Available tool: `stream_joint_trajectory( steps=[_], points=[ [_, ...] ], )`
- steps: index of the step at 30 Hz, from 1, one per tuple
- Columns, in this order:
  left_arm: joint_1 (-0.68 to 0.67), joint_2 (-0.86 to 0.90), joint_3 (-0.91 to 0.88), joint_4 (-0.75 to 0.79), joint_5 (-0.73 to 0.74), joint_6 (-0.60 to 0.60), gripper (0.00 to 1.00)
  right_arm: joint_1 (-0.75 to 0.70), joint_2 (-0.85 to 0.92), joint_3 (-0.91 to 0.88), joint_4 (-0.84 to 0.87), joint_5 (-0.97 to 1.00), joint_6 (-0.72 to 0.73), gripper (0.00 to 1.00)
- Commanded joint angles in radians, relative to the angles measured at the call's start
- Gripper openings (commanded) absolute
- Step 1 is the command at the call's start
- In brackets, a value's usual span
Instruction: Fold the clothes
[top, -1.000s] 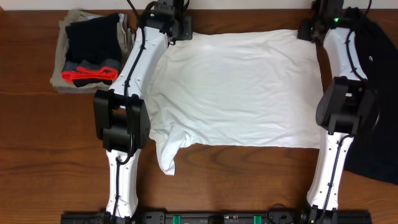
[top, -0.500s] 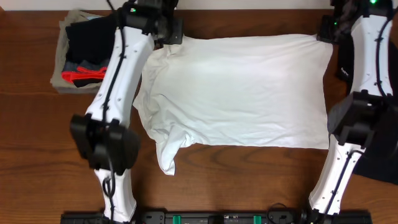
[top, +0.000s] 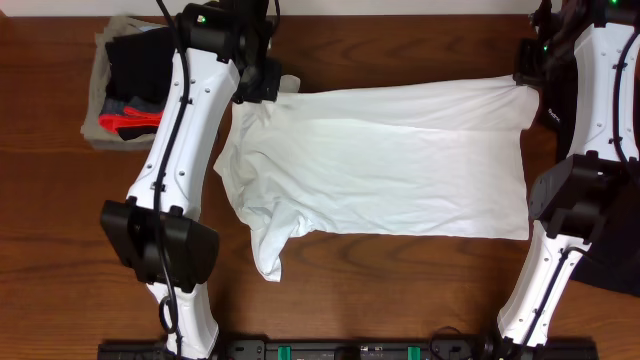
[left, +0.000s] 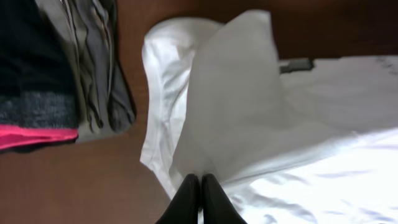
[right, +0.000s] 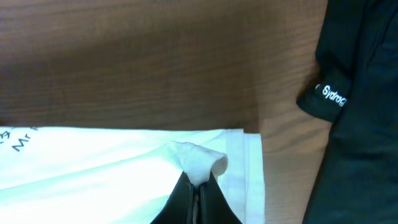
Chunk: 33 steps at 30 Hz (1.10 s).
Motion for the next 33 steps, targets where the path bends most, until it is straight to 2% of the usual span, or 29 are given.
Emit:
stream_joint_trajectory(
  steps=[1,7,19,33],
  points=[
    [0.012,0.003,-0.05,-0.007,-0.05,0.009,0.06,-0.011,-0.019,0.004,-0.019,0.016,-0.025,0.01],
    [0.026,0.003,-0.148,-0.005,-0.049,0.009,0.06,-0.015,-0.019,-0.062,-0.049,0.018,-0.037,0.01],
    [0.03,0.003,-0.266,0.036,-0.048,0.008,0.06,-0.024,-0.019,-0.309,-0.008,0.016,-0.037,0.01],
    [0.03,0.006,-0.268,0.059,-0.048,0.008,0.06,-0.051,-0.019,-0.33,0.002,0.015,-0.034,0.01]
  ],
)
